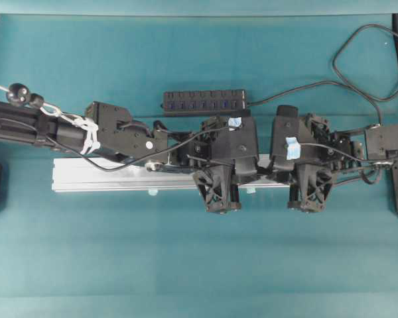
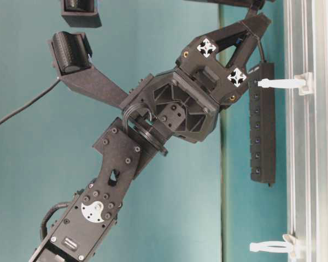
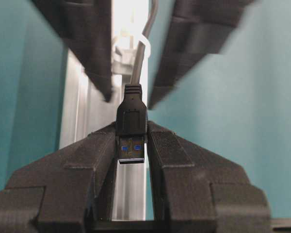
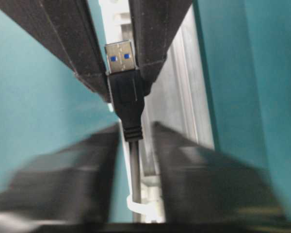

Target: Pass the USB cable through three rings with both arms.

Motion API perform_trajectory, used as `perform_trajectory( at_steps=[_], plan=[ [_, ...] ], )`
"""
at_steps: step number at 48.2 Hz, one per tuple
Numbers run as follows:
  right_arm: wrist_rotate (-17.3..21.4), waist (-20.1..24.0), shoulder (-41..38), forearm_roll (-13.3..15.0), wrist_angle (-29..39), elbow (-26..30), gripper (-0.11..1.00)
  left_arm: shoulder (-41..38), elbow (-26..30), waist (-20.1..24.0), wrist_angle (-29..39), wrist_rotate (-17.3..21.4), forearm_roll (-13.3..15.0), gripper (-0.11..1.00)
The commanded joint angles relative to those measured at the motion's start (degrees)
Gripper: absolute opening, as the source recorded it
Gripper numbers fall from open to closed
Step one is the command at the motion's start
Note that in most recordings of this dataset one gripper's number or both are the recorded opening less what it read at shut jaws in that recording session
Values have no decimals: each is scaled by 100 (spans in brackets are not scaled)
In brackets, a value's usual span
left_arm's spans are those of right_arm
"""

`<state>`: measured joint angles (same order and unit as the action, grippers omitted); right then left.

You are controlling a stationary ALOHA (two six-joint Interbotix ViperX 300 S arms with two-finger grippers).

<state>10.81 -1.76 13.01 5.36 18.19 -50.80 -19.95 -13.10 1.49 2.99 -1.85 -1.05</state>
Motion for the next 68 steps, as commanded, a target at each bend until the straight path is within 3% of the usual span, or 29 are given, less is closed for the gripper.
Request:
perform_trajectory(
  at_steps=[1, 30, 41, 44, 52, 62, 68],
  plan=[
    [-88, -9, 18, 18, -79, 88, -3, 149, 44, -9, -26, 9, -18, 20],
    [-237, 18, -88, 18, 97, 220, -6, 167, -9, 35, 264, -44, -18, 20],
    [-246, 9, -97, 18, 176, 229, -6, 308, -264, 44, 246, -53, -18, 21],
    [-264, 9, -105, 18, 202, 237, -6, 387, -334, 53, 246, -97, -18, 29],
    [-404, 18, -193, 18, 413, 316, -6, 844, -536, 18, 290, -132, -18, 77],
    [-545, 18, -378, 18, 457, 519, -6, 1512, -1046, 0, 299, -123, -18, 64],
    [-633, 18, -519, 18, 466, 650, -6, 1863, -1415, 18, 299, -123, -18, 64]
  ],
)
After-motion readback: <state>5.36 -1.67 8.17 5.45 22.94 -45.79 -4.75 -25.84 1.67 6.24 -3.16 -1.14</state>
